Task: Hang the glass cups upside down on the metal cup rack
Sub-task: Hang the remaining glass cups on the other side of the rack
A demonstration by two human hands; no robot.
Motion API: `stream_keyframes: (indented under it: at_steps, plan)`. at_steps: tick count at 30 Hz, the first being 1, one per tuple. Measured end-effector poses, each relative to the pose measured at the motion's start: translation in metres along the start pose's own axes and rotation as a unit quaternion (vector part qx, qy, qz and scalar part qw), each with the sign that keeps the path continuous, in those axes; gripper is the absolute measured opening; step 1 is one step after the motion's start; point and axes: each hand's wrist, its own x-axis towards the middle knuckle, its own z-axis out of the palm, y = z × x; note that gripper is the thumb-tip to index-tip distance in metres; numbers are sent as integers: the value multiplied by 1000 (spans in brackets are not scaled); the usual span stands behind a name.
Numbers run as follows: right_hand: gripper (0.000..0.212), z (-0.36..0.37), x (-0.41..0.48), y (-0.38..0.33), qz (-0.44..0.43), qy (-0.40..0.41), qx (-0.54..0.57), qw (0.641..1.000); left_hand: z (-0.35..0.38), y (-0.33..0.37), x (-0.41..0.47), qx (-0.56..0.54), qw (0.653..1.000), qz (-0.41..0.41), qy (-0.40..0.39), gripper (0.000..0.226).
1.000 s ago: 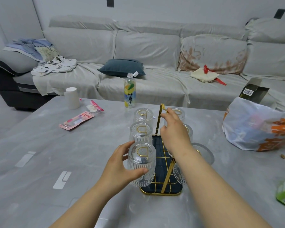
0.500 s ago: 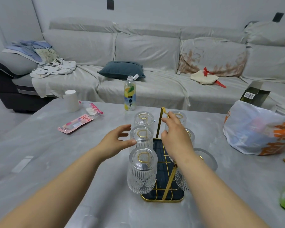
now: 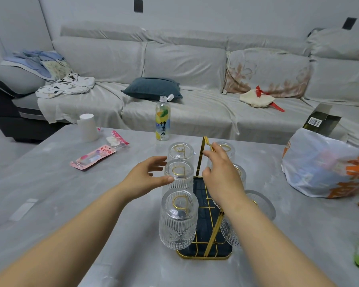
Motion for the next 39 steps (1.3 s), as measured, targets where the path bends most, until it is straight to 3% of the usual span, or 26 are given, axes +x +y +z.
stream_keyframes:
  at_steps: [5, 14, 17, 21, 23, 25, 30, 32, 35, 39]
  plan:
    - [44, -1, -1, 0, 1, 4, 1, 1000, 13, 8, 10, 78, 996, 43, 9, 78]
    - [45, -1, -1, -2, 7, 2, 9, 1000, 1, 4, 9, 62, 997, 36, -12, 79]
    - [45, -1, -1, -2, 6, 4, 8, 1000, -1, 4, 10, 24, 999, 27, -25, 73]
    - [45, -1, -2, -2, 4, 3, 9, 1000, -6, 12, 21, -8, 998, 25, 64, 48]
    - [46, -1, -1, -2, 4, 3, 8, 1000, -10, 20, 36, 29, 997, 18, 66, 49]
    - [46, -1, 0, -1, 4, 3, 10, 1000, -10, 30, 56, 107, 994, 7, 17, 57]
    - [45, -1, 1, 1, 4, 0, 17, 1000, 7, 49, 96, 298, 950, -42, -84, 77]
    - [44, 0, 1, 1, 4, 0, 21, 1000, 12, 51, 103, 320, 939, -67, -110, 82]
    - [43, 0, 1, 2, 4, -1, 24, 1000, 14, 47, 107, 352, 929, -41, -109, 82]
    - [43, -1, 2, 2, 5, -3, 32, 999, 7, 39, 105, 309, 947, -10, -86, 77]
